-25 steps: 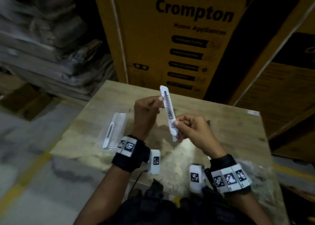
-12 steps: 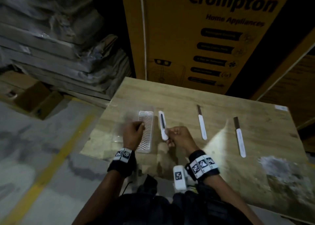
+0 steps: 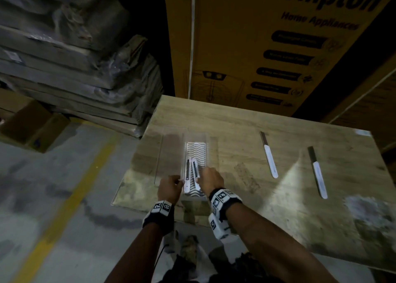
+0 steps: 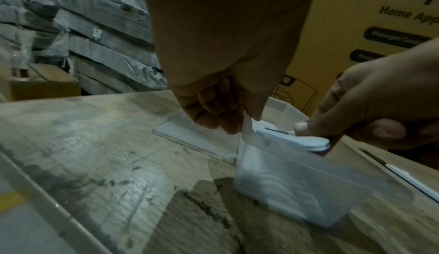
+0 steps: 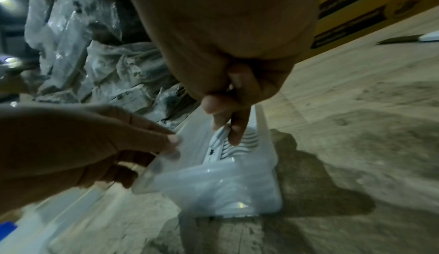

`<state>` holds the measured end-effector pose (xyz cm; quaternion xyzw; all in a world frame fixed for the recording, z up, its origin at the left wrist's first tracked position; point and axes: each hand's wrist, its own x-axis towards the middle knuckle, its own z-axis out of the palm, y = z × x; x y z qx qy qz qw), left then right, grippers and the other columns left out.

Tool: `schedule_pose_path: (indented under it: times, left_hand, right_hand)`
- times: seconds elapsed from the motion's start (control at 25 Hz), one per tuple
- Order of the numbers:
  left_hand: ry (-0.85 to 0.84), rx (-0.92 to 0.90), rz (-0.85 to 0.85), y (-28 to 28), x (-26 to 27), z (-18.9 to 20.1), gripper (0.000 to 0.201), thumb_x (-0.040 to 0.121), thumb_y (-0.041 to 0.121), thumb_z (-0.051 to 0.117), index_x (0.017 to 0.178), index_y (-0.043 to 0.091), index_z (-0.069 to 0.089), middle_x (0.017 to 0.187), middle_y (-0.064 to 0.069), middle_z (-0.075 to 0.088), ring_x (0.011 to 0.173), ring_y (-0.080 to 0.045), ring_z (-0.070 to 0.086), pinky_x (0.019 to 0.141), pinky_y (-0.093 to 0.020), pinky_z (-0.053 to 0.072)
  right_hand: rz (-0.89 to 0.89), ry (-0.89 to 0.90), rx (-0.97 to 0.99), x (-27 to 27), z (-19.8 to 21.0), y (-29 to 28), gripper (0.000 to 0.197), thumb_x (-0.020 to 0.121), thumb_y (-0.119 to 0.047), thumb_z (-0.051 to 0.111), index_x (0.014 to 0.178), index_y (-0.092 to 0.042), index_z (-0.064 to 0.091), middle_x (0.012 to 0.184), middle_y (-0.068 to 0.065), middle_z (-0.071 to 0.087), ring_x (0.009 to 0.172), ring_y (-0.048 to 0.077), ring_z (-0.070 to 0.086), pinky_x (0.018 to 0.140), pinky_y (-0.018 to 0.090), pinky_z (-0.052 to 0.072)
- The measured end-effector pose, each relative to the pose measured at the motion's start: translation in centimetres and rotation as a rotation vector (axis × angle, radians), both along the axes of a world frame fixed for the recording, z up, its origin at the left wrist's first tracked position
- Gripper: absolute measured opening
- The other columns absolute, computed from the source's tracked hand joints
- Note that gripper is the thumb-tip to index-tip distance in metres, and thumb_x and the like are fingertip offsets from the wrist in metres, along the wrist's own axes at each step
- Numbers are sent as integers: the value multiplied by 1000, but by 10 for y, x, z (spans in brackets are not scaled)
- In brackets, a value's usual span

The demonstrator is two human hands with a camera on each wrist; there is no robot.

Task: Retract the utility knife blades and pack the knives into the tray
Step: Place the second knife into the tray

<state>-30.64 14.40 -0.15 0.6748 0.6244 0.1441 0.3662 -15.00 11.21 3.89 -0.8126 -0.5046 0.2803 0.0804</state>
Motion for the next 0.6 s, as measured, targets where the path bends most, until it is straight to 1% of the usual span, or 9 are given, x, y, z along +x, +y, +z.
schedule_pose_path:
  times: [0.08, 0.16, 0.28, 0.36, 0.4, 0.44, 0.48, 0.52, 0.6]
  left_hand:
    - [-42, -5, 16, -1, -2, -3, 34, 91, 21, 75, 118, 0, 74, 106, -23, 77, 97, -32, 75, 80, -30, 54]
    - [-100, -10, 24, -2, -5, -3, 36, 89, 22, 78, 117, -1, 74, 104, -24, 77, 97, -32, 75, 78, -25, 48]
    - [-147, 1, 32, -3, -12, -6, 47, 82, 35, 79, 113, 0, 76, 99, -22, 78, 96, -31, 75, 78, -24, 47]
    - [-118, 5, 30, -7, -13, -2, 43, 85, 35, 78, 114, 3, 76, 99, -19, 78, 95, -31, 75, 76, -25, 48]
    - [-90, 39, 16, -11, -11, 2, 39, 89, 32, 77, 117, 5, 75, 103, -18, 78, 97, -31, 74, 77, -28, 50]
    - [-41, 91, -1, -15, -11, 7, 35, 92, 30, 73, 120, 7, 74, 108, -17, 76, 100, -33, 73, 79, -33, 53]
    - [17, 158, -6, -19, -8, 11, 32, 95, 28, 69, 121, 9, 73, 111, -16, 74, 102, -34, 71, 80, -38, 55]
    - [70, 220, 2, -24, -8, 17, 28, 97, 26, 66, 119, 11, 73, 111, -15, 74, 101, -35, 70, 77, -41, 56]
    - [94, 342, -14, -30, 1, 26, 27, 97, 29, 58, 110, 12, 75, 102, -12, 74, 91, -34, 71, 66, -40, 57]
  right_hand:
    - [72, -71, -32, -9, -4, 5, 24, 93, -17, 65, 115, -8, 67, 115, 18, 72, 104, 37, 70, 82, 40, 57]
    - [67, -77, -93, -14, -6, 8, 19, 92, -12, 62, 110, -8, 68, 115, 17, 72, 105, 37, 70, 84, 40, 56]
    - [15, -40, -116, -13, -7, 11, 22, 90, -13, 62, 110, -6, 69, 117, 17, 70, 106, 37, 69, 83, 39, 55]
    - [-73, 93, -81, -8, -10, 13, 15, 87, -10, 64, 98, -5, 74, 102, 17, 75, 92, 35, 73, 75, 39, 58]
    - [-127, 195, -39, -3, -13, 12, 10, 85, -7, 66, 85, -5, 76, 87, 16, 76, 76, 32, 74, 67, 37, 60]
    - [-206, 315, 19, -1, -12, 8, 15, 84, -2, 68, 72, -6, 77, 71, 13, 75, 59, 27, 70, 57, 34, 61]
    - [-322, 460, 94, 2, -11, 4, 23, 84, 2, 70, 64, -8, 75, 60, 9, 72, 48, 22, 65, 48, 29, 58]
    - [-422, 586, 153, 3, -11, -2, 26, 86, 3, 71, 64, -10, 73, 55, 6, 70, 44, 19, 61, 43, 25, 54]
    - [-541, 709, 293, 16, -2, -20, 19, 91, -3, 70, 74, -11, 71, 61, 6, 71, 42, 12, 60, 41, 20, 49]
